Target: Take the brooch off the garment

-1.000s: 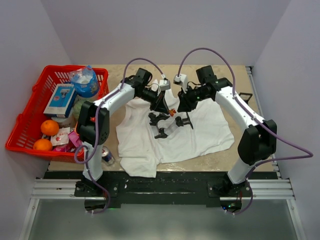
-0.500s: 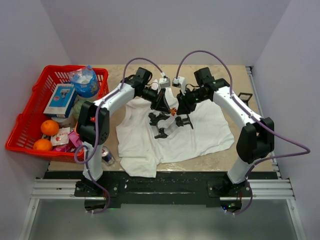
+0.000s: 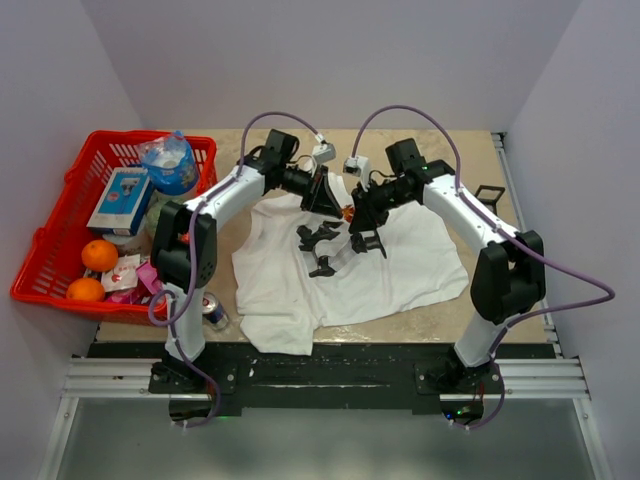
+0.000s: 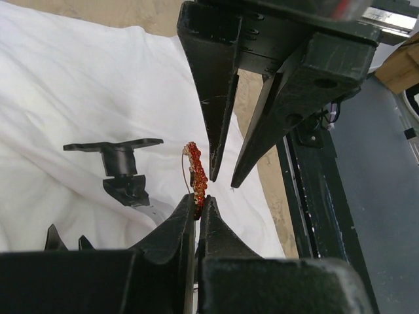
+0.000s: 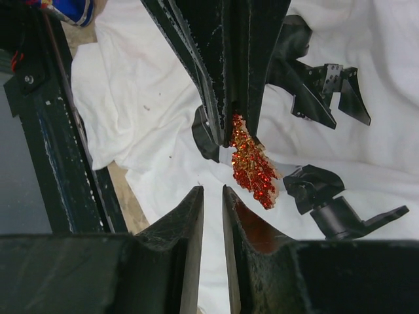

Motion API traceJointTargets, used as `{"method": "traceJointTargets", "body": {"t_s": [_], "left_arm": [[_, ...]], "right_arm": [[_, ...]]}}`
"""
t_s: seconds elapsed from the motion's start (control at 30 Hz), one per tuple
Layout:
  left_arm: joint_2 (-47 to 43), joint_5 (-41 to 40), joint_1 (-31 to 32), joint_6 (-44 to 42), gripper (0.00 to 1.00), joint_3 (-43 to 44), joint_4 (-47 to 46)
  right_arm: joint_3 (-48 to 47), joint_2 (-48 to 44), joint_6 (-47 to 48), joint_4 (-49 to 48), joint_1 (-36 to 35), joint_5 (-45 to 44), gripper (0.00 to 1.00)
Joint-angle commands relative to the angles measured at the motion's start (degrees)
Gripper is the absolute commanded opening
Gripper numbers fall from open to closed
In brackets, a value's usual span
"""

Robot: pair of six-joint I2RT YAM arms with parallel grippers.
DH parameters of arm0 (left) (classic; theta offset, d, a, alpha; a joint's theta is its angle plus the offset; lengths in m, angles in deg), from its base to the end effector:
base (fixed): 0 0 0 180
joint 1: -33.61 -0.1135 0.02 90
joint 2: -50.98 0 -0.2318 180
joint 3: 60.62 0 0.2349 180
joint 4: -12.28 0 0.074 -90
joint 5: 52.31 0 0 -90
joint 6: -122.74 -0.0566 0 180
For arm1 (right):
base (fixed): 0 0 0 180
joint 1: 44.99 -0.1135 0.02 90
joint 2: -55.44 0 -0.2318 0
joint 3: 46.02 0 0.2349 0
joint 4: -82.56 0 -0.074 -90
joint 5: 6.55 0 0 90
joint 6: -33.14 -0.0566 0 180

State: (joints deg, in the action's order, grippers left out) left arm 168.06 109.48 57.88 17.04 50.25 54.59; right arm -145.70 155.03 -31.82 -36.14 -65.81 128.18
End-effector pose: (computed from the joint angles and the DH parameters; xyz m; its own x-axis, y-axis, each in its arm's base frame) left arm 0.3606 -0.2216 0.2258 -0.4675 0.3036 -0.8302 0.8606 -0.0580 -0.5059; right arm 0.3116 0.1611 0.2423 -0.5012 -0.5123 -0.6974 -0.8625 0.3606 0.3550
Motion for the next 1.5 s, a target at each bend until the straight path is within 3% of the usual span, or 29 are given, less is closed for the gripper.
{"method": "traceJointTargets", "body": {"t_s": [0.0,0.3,0.53,1.0,1.27,1.47], "left_arm": [[-1.5,4.8,-1.2,7.3,0.00,-1.6,-7.8],[-1.4,6.7,-2.0,14.9,0.00,-4.2,-14.3],[-0.9,8.2,-2.3,22.4,0.00,-6.2,-21.0],[0.3,10.0,-2.4,31.1,0.00,-8.4,-32.1],[0.3,10.9,-2.7,37.1,0.00,-10.5,-38.1],[0.3,12.3,-3.4,48.3,0.00,-13.6,-51.8]], "right_arm": [[-1.1,0.8,-5.4,-4.0,1.0,4.0,0.21],[-2.5,2.2,-9.1,-6.6,2.8,7.1,0.13],[-2.2,2.5,-9.6,-6.6,2.8,12.2,0.18],[-2.5,3.0,-11.8,-8.1,3.5,16.8,0.17],[-2.4,2.9,-12.3,-8.2,4.5,18.7,0.25],[-2.4,2.4,-11.3,-7.8,4.8,20.2,0.24]]}}
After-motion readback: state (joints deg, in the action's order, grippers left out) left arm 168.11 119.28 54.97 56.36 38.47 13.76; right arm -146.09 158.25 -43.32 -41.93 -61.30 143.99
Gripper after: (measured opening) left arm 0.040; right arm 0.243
